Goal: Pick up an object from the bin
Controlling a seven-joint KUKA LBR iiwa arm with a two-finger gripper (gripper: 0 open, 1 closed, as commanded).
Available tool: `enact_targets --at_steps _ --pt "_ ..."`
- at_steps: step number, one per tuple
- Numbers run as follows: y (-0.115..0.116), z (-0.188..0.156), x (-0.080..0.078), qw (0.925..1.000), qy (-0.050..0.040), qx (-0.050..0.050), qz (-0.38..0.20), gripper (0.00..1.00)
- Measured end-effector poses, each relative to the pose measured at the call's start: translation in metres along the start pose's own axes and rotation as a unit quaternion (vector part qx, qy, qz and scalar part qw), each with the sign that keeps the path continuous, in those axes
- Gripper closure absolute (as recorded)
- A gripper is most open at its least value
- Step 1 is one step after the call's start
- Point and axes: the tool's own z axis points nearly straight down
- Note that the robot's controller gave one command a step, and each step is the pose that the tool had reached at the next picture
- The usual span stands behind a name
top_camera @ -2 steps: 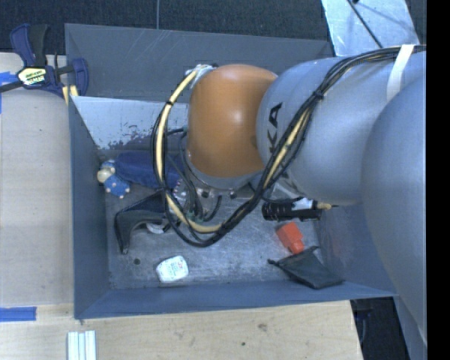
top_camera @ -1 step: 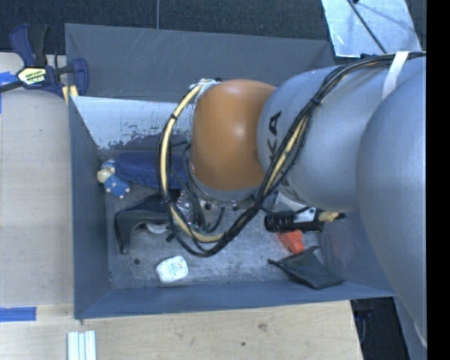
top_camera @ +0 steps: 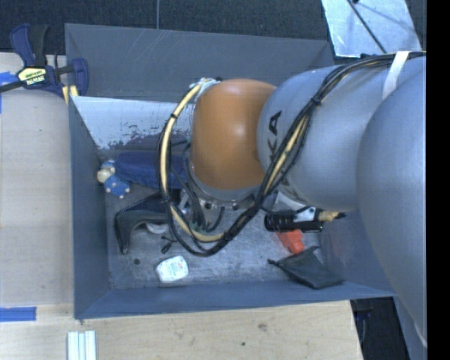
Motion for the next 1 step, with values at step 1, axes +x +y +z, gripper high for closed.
enact_targets --at_steps 1 --pt "0.0434 0.1017 -0.1007 0.9963 -0.0094 -0.007 -0.085 0.00"
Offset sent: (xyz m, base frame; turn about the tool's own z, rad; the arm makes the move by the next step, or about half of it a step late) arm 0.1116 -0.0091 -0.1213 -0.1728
